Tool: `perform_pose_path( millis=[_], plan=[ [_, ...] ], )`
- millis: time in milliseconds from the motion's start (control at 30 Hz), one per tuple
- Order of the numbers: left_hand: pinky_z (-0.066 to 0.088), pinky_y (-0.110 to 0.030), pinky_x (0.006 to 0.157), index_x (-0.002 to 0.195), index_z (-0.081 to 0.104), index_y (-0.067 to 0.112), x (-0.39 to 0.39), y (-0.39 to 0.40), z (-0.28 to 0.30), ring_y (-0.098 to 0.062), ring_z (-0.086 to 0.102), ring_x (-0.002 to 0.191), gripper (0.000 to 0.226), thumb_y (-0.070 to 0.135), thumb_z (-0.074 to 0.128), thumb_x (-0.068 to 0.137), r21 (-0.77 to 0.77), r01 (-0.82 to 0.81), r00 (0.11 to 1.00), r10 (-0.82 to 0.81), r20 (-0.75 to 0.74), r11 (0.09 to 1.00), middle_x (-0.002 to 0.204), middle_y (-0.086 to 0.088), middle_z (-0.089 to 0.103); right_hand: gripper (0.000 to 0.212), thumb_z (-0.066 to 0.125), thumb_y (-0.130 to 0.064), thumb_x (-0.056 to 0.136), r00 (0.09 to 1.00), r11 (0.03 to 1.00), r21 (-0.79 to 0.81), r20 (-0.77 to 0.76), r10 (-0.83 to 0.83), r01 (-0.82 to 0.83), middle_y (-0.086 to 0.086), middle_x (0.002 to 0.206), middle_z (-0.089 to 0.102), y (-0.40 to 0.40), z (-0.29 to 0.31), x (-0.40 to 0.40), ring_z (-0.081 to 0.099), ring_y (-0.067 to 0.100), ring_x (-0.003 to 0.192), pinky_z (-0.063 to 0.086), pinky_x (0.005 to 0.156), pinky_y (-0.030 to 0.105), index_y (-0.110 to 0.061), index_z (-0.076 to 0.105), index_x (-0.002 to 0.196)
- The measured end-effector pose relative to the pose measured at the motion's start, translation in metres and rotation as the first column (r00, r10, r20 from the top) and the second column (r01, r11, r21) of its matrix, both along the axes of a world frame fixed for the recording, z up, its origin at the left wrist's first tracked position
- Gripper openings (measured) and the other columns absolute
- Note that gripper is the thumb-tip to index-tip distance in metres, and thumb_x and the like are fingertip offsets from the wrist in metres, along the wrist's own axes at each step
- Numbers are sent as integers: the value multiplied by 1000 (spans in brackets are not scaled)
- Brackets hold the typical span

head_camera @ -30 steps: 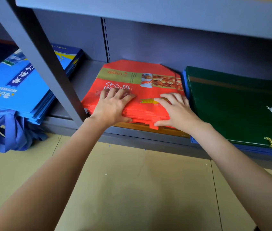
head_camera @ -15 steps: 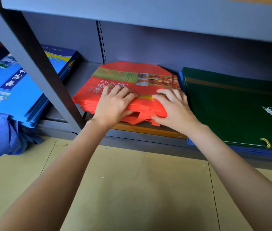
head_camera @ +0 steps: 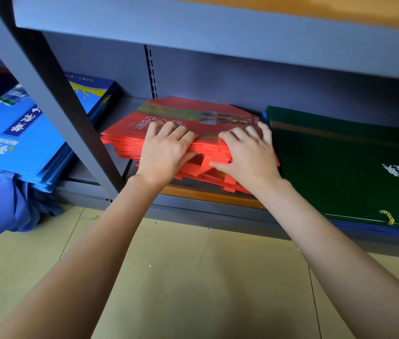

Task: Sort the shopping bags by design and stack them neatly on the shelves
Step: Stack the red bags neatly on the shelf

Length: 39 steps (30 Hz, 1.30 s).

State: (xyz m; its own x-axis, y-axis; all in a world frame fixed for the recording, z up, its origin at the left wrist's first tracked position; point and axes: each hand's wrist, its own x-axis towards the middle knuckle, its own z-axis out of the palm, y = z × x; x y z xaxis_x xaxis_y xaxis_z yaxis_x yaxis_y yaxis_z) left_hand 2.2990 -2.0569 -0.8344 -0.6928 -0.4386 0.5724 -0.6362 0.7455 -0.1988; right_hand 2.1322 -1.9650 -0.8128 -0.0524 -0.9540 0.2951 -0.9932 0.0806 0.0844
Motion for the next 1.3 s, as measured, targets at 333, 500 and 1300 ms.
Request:
perform_pose_path(
  millis=[333,500,1300],
  plan=[
    [32,-42,96,123,56,16,39,-9,28,-32,48,113,62,46,73,71,359,-286,958,264,109,888,120,-7,59,50,78,-38,64,990,960,-276,-139,-2,-37,7,86,67,-10,-3,-5,60,29,87,21,104,49,-9,64,102],
    [45,-42,78,91,61,8,31,-7,6,-33,58,81,48,38,81,60,162,-280,955,291,-51,946,84,-10,62,54,77,-42,66,991,970,-242,-131,2,-34,7,93,67,-3,-13,-7,59,29,93,20,106,49,-9,62,106],
    [29,-44,89,112,53,17,39,15,-46,-28,45,94,74,39,87,50,159,-294,956,289,52,942,99,-9,59,66,84,-45,51,981,998,-10,-187,58,-61,8,92,63,12,-45,1,58,30,87,38,99,51,-12,62,104]
  ],
)
